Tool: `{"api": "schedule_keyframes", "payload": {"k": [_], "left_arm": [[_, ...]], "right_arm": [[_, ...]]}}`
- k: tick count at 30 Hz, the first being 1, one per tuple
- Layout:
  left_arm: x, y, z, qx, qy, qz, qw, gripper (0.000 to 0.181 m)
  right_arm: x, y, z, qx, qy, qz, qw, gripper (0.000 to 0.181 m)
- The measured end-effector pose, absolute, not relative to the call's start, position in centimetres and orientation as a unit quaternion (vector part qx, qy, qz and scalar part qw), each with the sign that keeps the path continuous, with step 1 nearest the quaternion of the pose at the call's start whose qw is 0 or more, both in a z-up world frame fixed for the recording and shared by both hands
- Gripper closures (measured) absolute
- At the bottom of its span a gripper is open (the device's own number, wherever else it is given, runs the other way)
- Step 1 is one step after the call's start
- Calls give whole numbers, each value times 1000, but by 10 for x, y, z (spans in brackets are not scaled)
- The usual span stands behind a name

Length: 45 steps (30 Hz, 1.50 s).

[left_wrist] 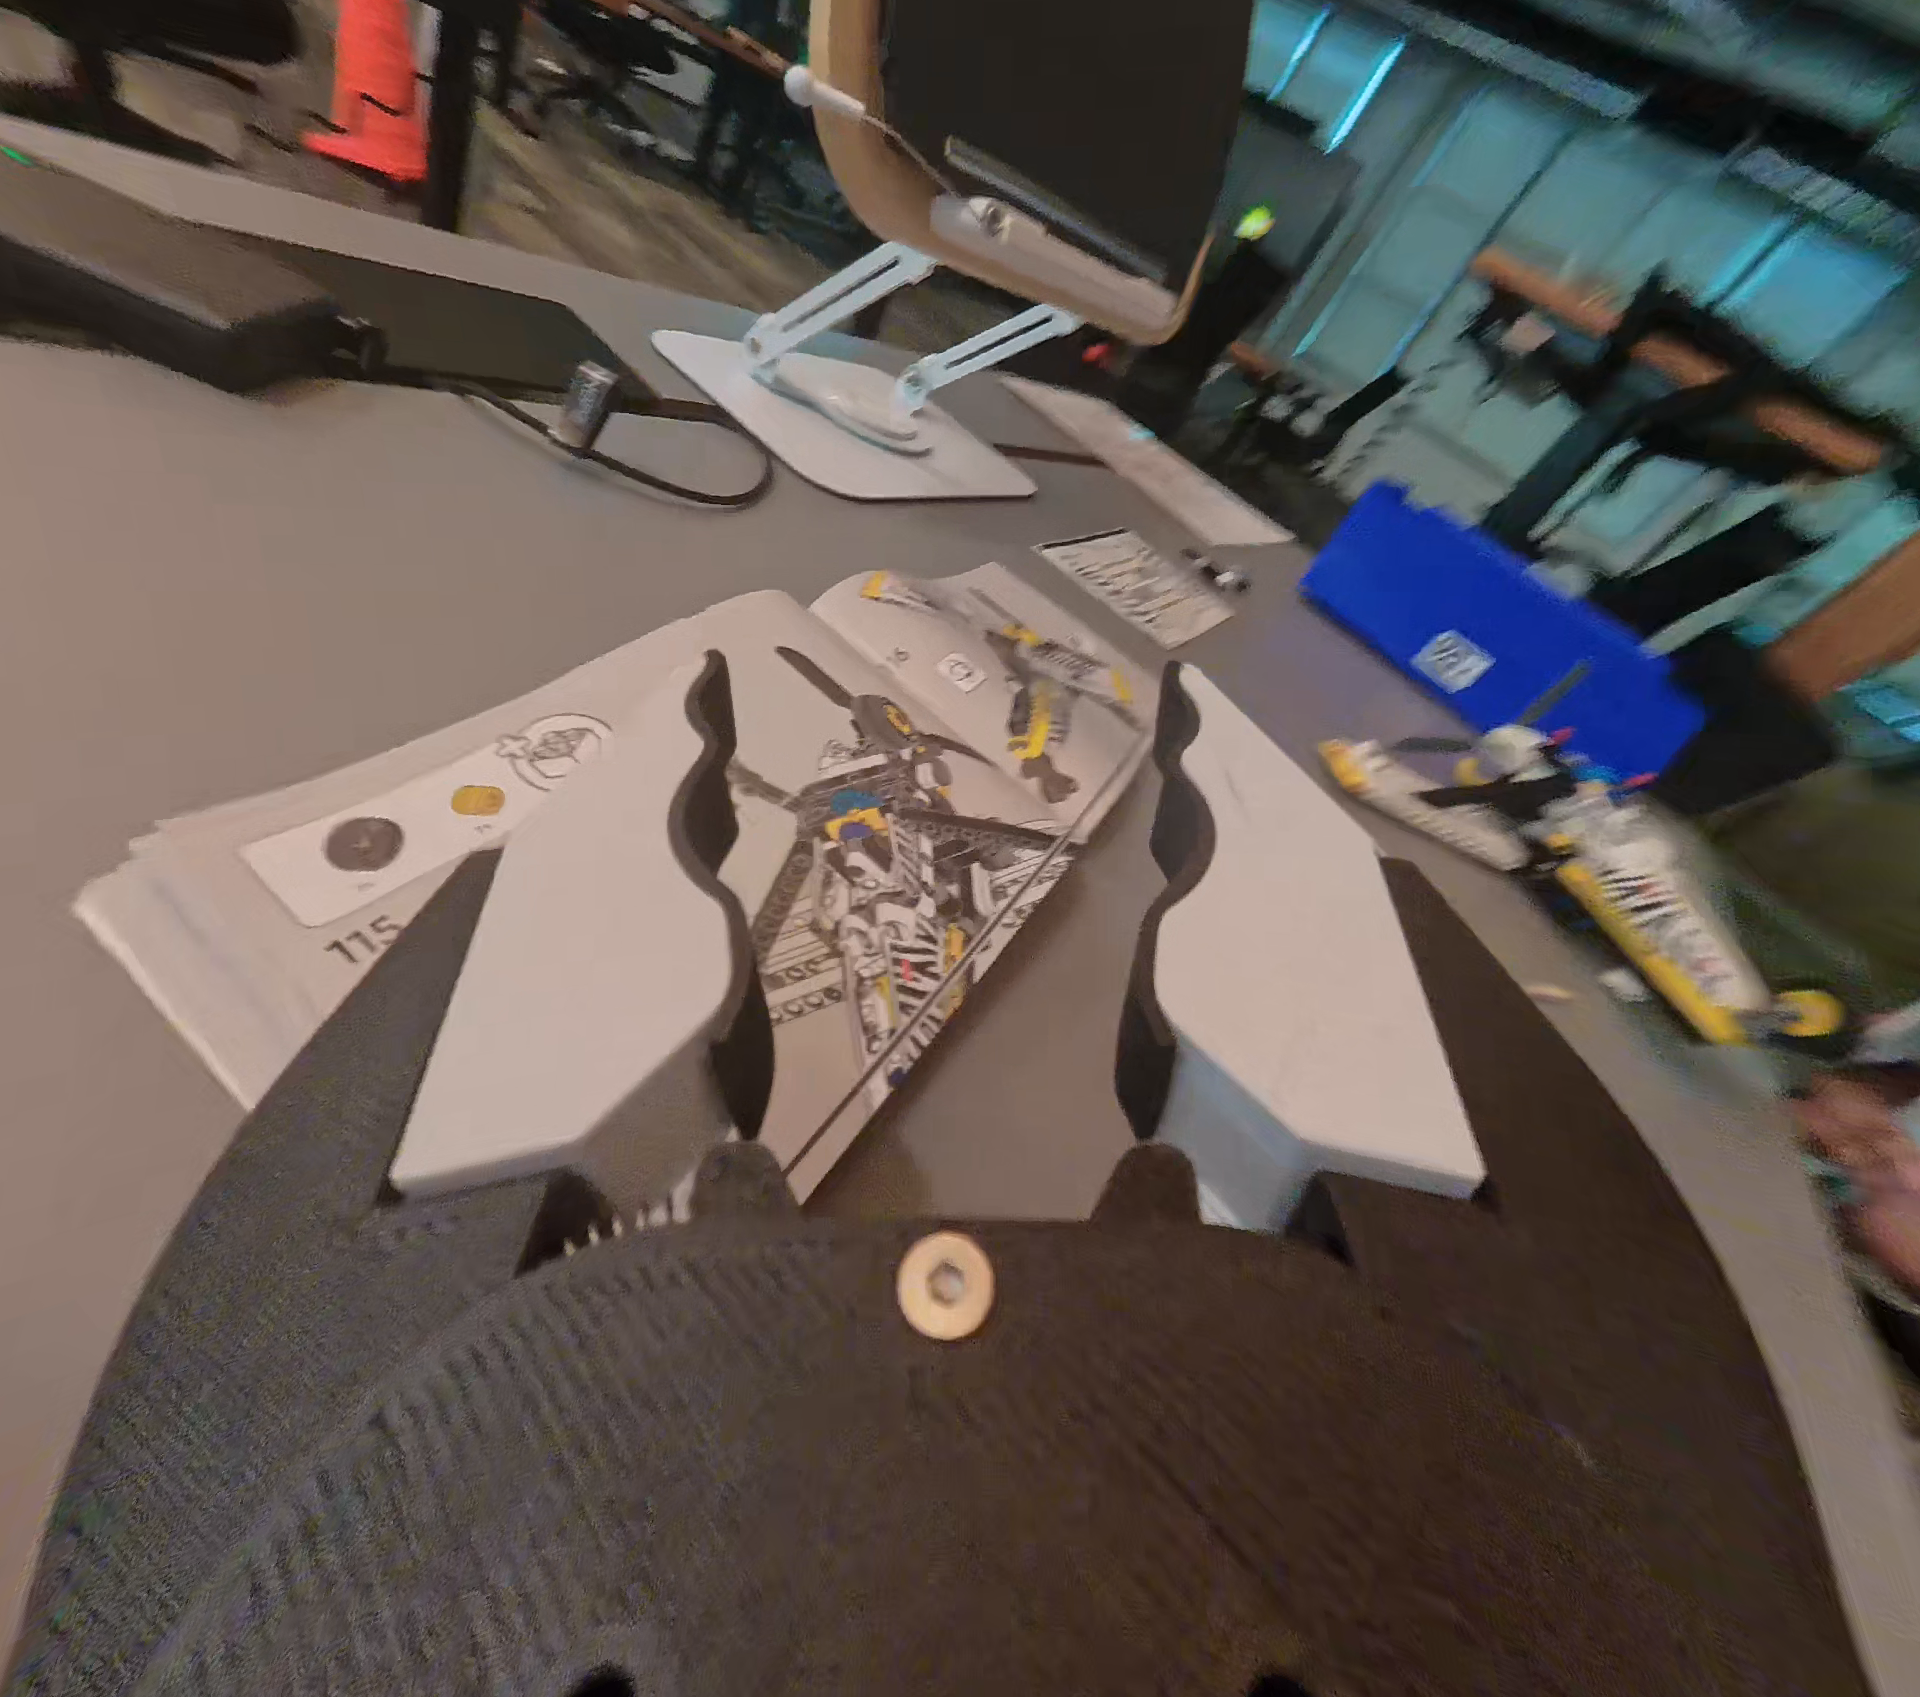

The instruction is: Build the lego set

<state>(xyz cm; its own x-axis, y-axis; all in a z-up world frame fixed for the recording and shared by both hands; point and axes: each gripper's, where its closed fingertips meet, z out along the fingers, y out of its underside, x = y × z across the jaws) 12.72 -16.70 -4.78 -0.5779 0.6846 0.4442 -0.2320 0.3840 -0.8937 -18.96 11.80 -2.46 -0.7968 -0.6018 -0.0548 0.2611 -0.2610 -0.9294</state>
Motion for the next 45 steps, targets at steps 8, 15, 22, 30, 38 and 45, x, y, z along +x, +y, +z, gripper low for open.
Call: {"api": "schedule_keyframes", "payload": {"k": [8, 15, 22, 30, 38, 45], "left_arm": [[161, -192, -78, -178, -808, 561, 26, 97], [176, -193, -125, -121, -893, 433, -2, 82], [172, -188, -142, -103, -918, 379, 43, 84], [149, -182, -138, -167, -905, 387, 57, 126], [137, -179, -136, -213, -891, 399, 33, 151], [134, -180, -131, -239, -875, 421, -5, 156]], "right_arm": [[-179, 117, -29, -178, 549, -774, 261, 179], [-175, 116, -30, -181, 551, -772, 258, 179], [-173, 114, -33, -177, 554, -769, 263, 180], [-171, 113, -34, -180, 558, -768, 258, 180], [-169, 112, -35, -184, 561, -766, 253, 181], [-168, 111, -36, -186, 563, -765, 250, 181]]}}
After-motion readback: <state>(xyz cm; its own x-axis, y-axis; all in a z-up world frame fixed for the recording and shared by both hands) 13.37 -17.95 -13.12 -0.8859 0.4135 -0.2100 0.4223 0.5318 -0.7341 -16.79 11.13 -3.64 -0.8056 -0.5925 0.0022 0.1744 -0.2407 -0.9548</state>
